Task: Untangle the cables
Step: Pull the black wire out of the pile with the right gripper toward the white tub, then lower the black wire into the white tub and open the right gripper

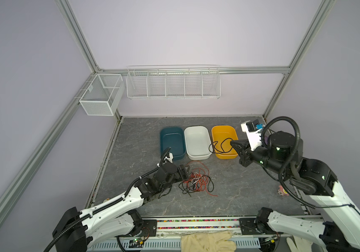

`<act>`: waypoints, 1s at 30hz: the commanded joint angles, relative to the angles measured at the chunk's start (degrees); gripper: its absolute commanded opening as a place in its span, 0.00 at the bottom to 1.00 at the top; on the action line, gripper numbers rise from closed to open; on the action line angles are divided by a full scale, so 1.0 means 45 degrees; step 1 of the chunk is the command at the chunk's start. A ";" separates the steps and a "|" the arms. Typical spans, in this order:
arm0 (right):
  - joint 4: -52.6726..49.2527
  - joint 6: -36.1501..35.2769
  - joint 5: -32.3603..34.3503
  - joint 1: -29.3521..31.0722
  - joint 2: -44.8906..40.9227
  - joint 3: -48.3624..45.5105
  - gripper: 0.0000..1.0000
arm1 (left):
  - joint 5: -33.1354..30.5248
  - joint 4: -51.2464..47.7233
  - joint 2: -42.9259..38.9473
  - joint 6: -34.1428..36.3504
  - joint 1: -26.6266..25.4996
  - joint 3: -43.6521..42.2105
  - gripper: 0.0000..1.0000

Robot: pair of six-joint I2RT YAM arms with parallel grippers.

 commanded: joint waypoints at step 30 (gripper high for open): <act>0.4079 -0.0334 -0.2985 -0.3353 0.8764 0.1228 0.06 | -0.4965 -0.1175 -0.1334 0.9025 0.1771 0.2613 1.00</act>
